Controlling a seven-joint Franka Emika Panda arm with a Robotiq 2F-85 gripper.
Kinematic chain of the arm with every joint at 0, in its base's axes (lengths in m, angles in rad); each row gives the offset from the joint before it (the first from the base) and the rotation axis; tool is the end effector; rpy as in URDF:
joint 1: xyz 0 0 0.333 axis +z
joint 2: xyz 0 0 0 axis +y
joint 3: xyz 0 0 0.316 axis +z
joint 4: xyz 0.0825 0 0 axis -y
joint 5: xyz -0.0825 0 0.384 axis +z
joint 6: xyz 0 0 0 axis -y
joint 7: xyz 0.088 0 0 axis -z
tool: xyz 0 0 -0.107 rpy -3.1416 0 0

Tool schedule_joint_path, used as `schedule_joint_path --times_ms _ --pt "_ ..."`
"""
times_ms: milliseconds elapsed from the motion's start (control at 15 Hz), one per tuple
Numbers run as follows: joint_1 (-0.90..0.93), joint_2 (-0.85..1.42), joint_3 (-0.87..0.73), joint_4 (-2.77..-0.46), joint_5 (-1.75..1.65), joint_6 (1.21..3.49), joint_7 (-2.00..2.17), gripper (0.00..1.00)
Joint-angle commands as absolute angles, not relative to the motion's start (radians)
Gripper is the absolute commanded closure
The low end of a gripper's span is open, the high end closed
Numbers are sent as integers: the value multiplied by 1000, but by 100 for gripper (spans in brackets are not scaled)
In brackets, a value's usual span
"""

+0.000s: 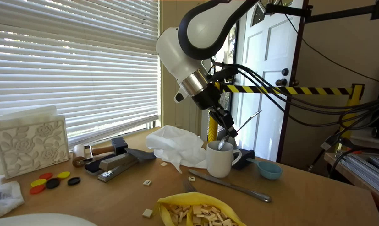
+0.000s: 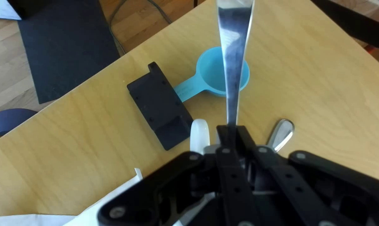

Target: Pick up the spoon and put it in the cup

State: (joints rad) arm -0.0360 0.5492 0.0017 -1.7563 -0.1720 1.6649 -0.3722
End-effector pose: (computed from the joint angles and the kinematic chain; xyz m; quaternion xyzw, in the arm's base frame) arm 0.5822 -0.0369 0.2259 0.9264 0.1931 -0.3230 0.0132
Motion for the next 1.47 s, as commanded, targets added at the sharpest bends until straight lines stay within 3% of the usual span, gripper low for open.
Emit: schedule_joint_path --times_ms 0,667,1400 --pt "-39 600 11 -1670 -198 1590 -393 98" --pt "-47 635 15 -1606 -192 1531 -385 98" --pt "-27 716 53 -1648 -74 1681 -224 98"
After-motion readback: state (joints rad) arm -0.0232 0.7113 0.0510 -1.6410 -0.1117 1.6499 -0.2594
